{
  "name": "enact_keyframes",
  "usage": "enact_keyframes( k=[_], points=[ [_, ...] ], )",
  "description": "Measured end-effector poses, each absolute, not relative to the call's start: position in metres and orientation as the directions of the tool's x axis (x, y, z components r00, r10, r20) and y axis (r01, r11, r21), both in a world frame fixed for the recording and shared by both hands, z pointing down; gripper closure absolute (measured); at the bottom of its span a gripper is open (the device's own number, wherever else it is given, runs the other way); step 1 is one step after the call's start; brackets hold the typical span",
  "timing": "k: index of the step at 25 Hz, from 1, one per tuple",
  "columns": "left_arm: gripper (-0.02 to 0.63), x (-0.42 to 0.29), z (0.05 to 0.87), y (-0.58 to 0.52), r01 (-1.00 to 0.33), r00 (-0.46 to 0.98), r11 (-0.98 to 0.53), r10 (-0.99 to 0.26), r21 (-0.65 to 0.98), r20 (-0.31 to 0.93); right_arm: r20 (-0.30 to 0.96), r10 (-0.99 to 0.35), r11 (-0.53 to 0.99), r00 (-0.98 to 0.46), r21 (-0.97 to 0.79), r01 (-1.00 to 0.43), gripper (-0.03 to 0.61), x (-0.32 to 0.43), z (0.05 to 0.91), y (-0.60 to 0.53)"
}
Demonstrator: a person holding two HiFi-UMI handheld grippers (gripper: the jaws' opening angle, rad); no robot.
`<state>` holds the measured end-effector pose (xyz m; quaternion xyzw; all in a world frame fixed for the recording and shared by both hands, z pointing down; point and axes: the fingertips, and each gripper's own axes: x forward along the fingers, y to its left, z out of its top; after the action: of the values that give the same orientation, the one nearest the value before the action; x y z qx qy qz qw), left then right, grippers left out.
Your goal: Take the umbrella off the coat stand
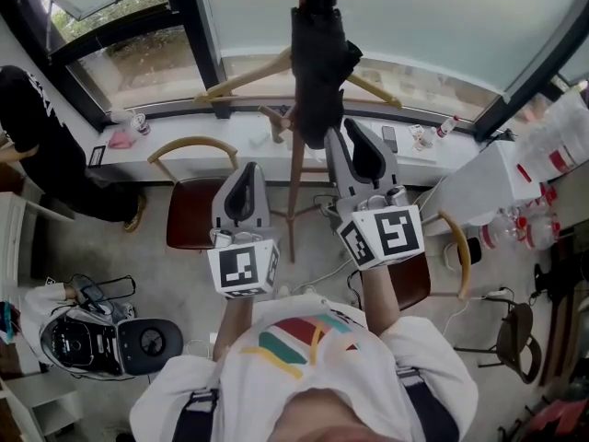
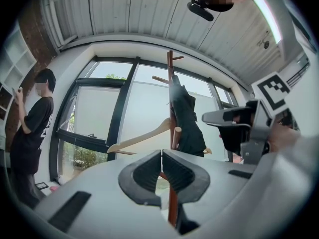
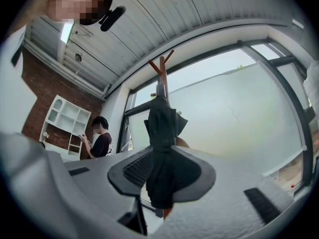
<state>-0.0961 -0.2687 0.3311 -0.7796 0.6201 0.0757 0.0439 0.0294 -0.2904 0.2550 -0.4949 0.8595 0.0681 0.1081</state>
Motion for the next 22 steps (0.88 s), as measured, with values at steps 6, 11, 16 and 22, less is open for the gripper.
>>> enact_keyframes(
  k=[6, 11, 16, 22],
  points=[
    [0.606, -0.097, 0.337, -0.266, -0.975, 0.210, -0.219, -0.964, 0.039, -0.160, -0.233, -0.799, 0.571, -0.554, -0.008, -0.821, 0.384, 0.022, 0.229, -0.310],
    [0.606, -0.094, 0.337, -0.265, -0.973, 0.219, -0.228, -0.962, 0.036, -0.162, -0.182, -0.797, 0.582, -0.576, 0.023, -0.813, 0.296, 0.012, 0.228, -0.328],
    [0.606, -0.095, 0.339, -0.262, -0.975, 0.212, -0.220, -0.965, 0.038, -0.151, -0.132, -0.799, 0.592, -0.586, -0.009, -0.806, 0.295, 0.008, 0.237, -0.343],
    [0.606, -0.101, 0.342, -0.265, -0.979, 0.195, -0.202, -0.971, 0.039, -0.136, -0.072, -0.779, 0.626, -0.623, -0.019, -0.780, 0.295, -0.001, 0.249, -0.351]
  ],
)
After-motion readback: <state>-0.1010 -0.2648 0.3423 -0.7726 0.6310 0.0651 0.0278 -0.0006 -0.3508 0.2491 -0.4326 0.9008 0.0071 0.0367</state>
